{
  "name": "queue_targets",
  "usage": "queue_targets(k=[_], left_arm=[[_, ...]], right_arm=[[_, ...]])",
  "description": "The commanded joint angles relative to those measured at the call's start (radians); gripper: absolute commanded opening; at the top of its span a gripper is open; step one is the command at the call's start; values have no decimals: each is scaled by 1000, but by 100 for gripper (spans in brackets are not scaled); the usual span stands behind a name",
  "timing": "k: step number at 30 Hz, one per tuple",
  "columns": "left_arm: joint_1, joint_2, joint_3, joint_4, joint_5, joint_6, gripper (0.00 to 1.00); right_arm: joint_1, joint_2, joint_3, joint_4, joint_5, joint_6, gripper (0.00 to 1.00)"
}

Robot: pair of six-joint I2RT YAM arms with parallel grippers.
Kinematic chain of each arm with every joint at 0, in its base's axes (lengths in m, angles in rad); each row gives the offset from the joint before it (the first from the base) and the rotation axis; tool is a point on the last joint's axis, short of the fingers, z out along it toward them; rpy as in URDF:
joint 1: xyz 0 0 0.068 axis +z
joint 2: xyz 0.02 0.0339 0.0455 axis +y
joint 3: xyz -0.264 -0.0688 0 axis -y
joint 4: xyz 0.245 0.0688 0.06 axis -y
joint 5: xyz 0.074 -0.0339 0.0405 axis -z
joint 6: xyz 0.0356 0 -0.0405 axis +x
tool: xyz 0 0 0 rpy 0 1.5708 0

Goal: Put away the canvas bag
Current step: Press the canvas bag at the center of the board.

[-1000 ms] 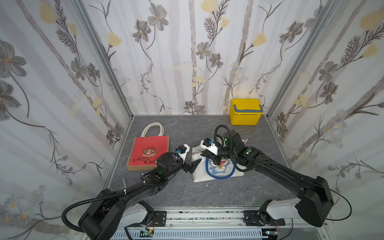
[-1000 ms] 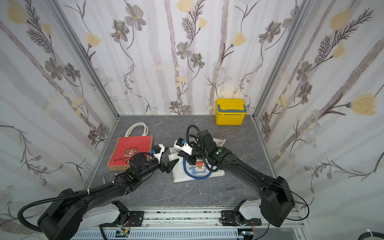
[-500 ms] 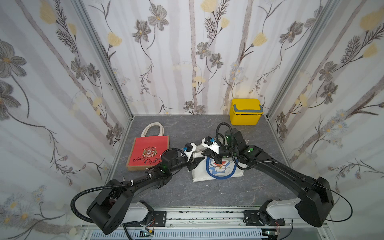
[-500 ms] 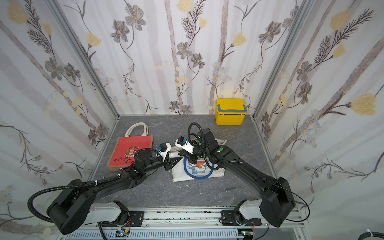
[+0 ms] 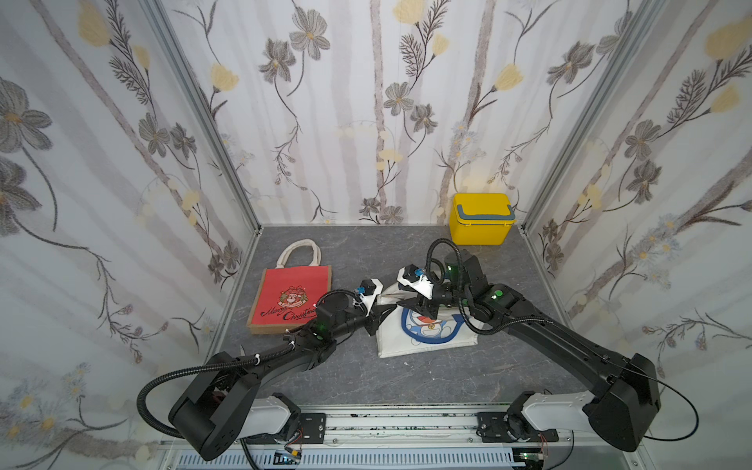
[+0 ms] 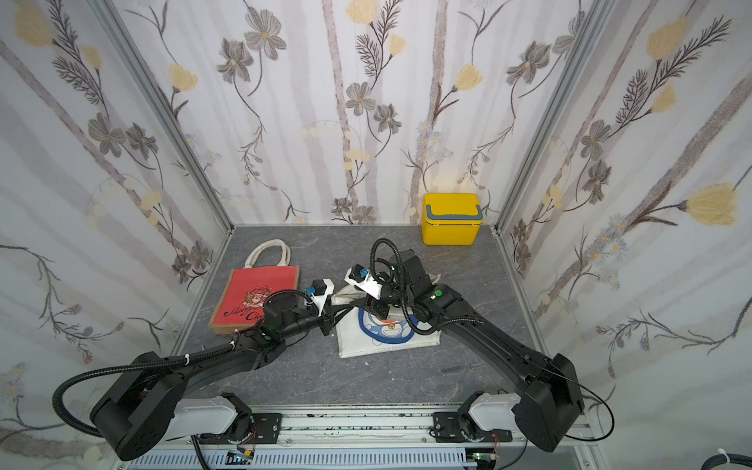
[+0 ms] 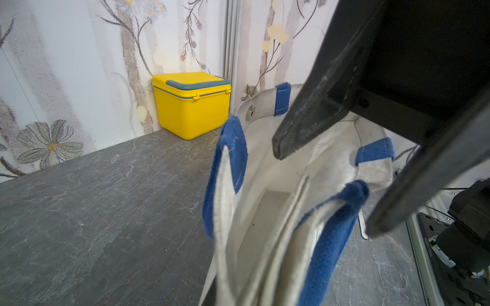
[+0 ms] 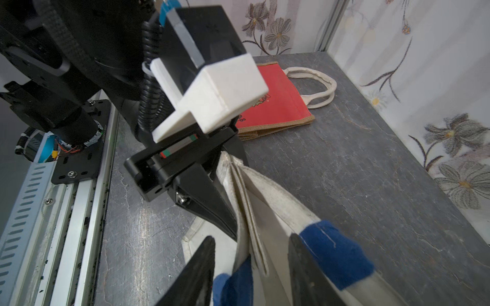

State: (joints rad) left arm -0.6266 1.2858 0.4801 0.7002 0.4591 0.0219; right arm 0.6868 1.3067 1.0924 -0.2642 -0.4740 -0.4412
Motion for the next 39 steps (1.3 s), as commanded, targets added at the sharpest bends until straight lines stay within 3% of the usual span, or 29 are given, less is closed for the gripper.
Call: queue_targets(k=[1, 4, 6, 11, 13, 21, 26, 28, 35, 37, 39], left_arm=[[2, -16, -6, 34, -8, -24, 19], [2, -23, -16, 48, 2, -44, 15], [1, -24, -19, 51, 11, -54, 11], [1, -23, -25, 47, 33, -53, 0], [1, -24, -28, 48, 39, -56, 0], [4, -99, -63, 63, 67, -55, 0], [11, -109, -68, 30, 63, -39, 0], [14, -115, -74, 29, 55, -40, 0], [21, -115, -78, 22, 35, -40, 0], [22, -111, -77, 26, 35, -46, 0], [22, -101, -70, 30, 32, -52, 0]], right_arm=[[1, -18, 20, -37, 30, -93, 43], [1, -15, 47, -71, 47, -106, 50], [0, -3, 70, -94, 56, -98, 63], [14, 36, 105, -103, 63, -114, 84], [27, 66, 136, -137, 64, -143, 91], [39, 194, 255, -252, 99, -234, 93], [27, 207, 262, -279, 118, -245, 85], [20, 206, 262, -300, 142, -243, 76], [8, 156, 220, -311, 214, -238, 32], [8, 144, 209, -306, 208, -240, 14], [8, 143, 206, -303, 176, -238, 3]])
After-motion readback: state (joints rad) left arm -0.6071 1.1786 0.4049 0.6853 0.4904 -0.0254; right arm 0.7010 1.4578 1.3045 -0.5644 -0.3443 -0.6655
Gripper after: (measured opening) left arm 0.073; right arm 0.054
